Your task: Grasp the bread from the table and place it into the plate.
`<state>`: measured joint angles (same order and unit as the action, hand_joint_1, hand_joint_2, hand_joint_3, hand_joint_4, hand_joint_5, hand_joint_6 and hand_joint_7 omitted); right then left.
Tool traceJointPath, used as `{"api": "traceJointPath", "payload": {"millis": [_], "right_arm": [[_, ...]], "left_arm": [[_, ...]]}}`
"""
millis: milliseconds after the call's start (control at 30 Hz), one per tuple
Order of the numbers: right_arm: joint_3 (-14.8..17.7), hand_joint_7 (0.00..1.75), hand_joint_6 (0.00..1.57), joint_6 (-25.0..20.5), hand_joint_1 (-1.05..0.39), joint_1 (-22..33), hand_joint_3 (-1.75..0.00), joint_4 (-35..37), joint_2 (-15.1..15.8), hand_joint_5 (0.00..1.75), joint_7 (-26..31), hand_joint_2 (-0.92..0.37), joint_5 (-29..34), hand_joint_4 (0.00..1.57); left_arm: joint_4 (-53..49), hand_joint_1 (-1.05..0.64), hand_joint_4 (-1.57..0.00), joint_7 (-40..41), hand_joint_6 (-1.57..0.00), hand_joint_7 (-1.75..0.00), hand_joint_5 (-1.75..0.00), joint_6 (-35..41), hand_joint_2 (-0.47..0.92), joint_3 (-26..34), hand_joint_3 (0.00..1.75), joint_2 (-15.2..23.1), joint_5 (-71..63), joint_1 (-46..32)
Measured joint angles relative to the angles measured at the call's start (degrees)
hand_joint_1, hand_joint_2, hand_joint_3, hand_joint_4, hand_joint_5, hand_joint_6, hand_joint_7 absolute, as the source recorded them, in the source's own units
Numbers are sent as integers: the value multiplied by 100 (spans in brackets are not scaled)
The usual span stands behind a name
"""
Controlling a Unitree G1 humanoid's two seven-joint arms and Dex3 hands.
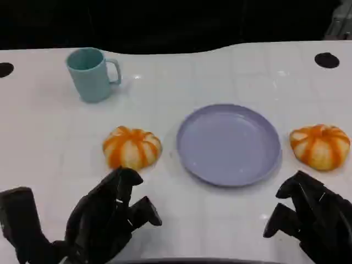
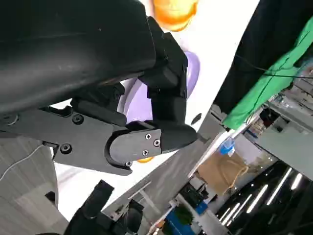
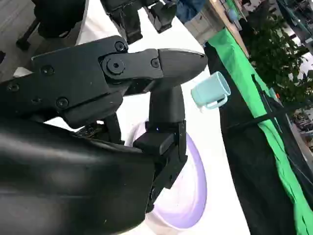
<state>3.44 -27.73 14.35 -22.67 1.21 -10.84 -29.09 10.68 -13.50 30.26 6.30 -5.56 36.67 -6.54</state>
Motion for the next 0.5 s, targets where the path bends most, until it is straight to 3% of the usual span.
{"api": "traceJointPath", "payload": {"millis": [500], "right_arm": [[1, 159, 56, -16, -48, -9, -29, -21, 0, 175, 15, -92, 1, 67]], "left_arm": [[0, -56, -82, 21, -56, -173, -175, 11, 92, 6, 47, -12, 3, 18]]}}
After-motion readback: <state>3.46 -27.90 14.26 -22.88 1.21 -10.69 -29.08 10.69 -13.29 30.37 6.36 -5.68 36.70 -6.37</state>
